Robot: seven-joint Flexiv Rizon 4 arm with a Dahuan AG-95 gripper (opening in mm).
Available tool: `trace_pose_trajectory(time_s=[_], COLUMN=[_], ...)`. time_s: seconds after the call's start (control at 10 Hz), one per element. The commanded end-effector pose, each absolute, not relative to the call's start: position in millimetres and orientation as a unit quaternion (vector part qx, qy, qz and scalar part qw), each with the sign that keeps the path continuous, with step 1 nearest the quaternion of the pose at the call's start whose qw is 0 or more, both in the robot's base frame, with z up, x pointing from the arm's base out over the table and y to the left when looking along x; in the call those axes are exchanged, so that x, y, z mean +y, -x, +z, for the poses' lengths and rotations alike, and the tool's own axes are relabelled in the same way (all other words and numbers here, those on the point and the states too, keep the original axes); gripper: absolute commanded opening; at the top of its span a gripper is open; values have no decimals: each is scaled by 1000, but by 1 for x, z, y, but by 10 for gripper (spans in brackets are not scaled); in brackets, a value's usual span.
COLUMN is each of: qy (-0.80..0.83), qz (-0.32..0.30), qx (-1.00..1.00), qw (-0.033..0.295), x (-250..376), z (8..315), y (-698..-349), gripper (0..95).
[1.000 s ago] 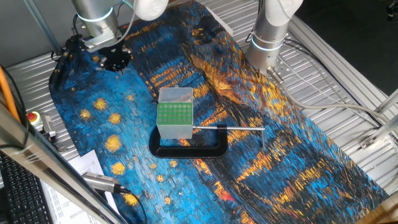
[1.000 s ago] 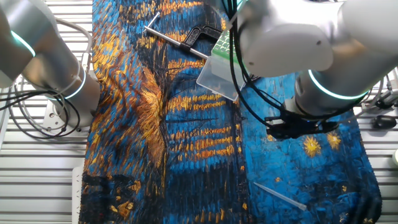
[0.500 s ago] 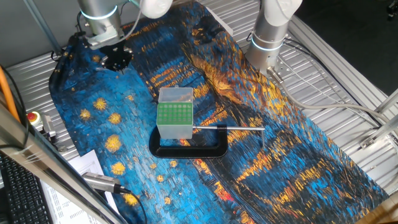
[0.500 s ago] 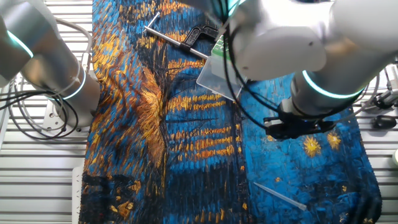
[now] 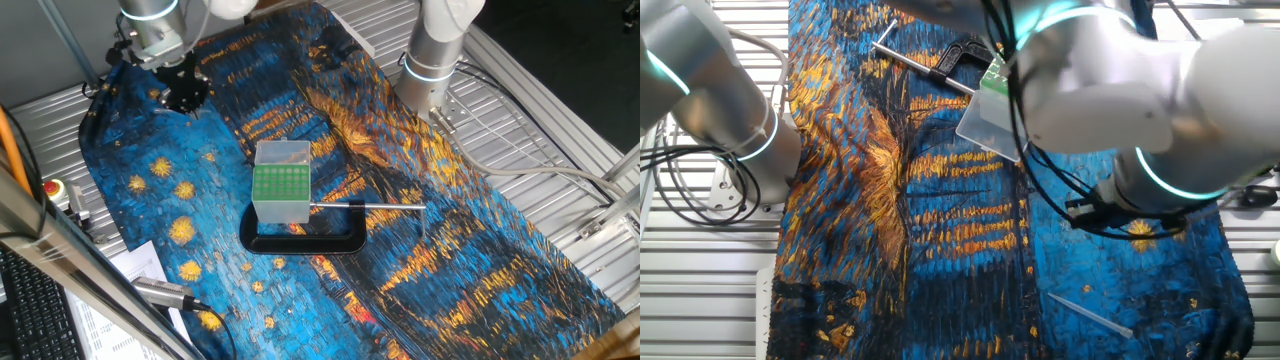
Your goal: Insert a large pipette tip into the holder for large pipette tips
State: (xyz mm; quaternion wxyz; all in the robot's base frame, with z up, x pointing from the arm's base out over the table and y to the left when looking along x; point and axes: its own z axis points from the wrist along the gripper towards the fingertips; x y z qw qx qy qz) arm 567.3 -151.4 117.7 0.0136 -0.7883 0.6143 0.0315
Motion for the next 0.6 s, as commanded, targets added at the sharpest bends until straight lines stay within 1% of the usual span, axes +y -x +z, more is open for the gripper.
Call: trace_pose_trajectory(time_s=[0.1,0.2,0.3,0.4,0.6], qy=[856,875,881,888,901], qz=[45,27,29,30,36], qx=[513,481,471,457,432], qw=[-40,-35,-27,-29,-19], x=[-167,-172,-179,-184,-202], z=[112,114,115,115,111], y=[-569,-569,-569,-569,-568], gripper=[0,0,0,0,0])
